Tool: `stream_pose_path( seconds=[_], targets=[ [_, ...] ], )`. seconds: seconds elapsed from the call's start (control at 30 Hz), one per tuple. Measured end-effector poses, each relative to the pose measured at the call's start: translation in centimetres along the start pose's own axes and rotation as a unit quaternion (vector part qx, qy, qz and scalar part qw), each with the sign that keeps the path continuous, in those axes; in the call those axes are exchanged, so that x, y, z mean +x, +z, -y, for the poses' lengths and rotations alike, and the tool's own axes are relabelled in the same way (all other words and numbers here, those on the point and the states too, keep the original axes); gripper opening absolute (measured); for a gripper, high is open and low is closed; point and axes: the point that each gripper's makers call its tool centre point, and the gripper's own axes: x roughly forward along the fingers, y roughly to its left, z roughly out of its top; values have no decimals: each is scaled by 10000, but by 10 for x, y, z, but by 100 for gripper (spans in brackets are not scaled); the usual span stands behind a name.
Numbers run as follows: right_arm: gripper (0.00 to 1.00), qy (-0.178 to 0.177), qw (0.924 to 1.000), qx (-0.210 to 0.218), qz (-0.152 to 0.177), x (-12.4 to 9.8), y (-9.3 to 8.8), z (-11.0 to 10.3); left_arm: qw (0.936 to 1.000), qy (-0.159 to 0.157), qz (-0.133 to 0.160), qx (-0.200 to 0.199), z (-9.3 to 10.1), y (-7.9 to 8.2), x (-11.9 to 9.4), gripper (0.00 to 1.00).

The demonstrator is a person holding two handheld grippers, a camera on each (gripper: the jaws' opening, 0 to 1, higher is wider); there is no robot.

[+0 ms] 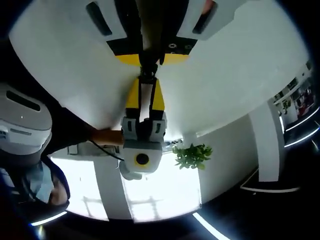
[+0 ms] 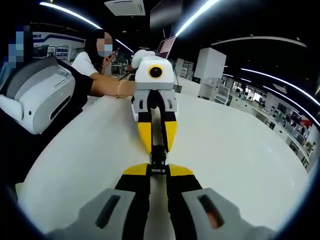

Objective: Snap the two parts of the plastic buckle together until the buckle closes and remains connected.

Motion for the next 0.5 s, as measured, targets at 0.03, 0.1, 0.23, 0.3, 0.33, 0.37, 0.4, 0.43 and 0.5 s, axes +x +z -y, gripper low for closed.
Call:
stream_pose_path(
  seconds=[0.03, 0.1, 0.23, 0.3, 0.33, 0.37, 0.4, 0.43, 0.5],
  targets=[
    [12, 7, 10000, 1, 17, 0, 0, 1, 10000, -13, 7, -12, 1, 0, 0, 12],
    [12, 83, 9999, 45, 80, 2, 2, -2, 9999, -102, 72, -97, 4, 1, 2, 12],
    [12, 77, 10000, -19, 54, 1, 3, -1, 9999, -80, 53, -103, 4, 0, 2, 12],
    [12, 78, 9999, -31, 56, 0, 3, 0, 9999, -83, 60, -120, 5, 0, 3, 12],
    [12, 79, 9999, -32, 59, 0, 3, 0, 9999, -85, 62, -129, 5, 0, 3, 12],
    [12, 80, 9999, -33, 62, 0, 3, 1, 9998, -86, 65, -138, 5, 0, 3, 12],
    [12, 82, 9999, -44, 66, -1, 3, 1, 9998, -81, 64, -144, 5, 0, 3, 12],
    [12, 81, 9999, -45, 70, -1, 3, 1, 9998, -79, 63, -146, 5, 0, 3, 12],
    [12, 84, 9999, -9, 87, -1, 3, 1, 9998, -79, 66, -162, 5, 0, 4, 12]
  ],
)
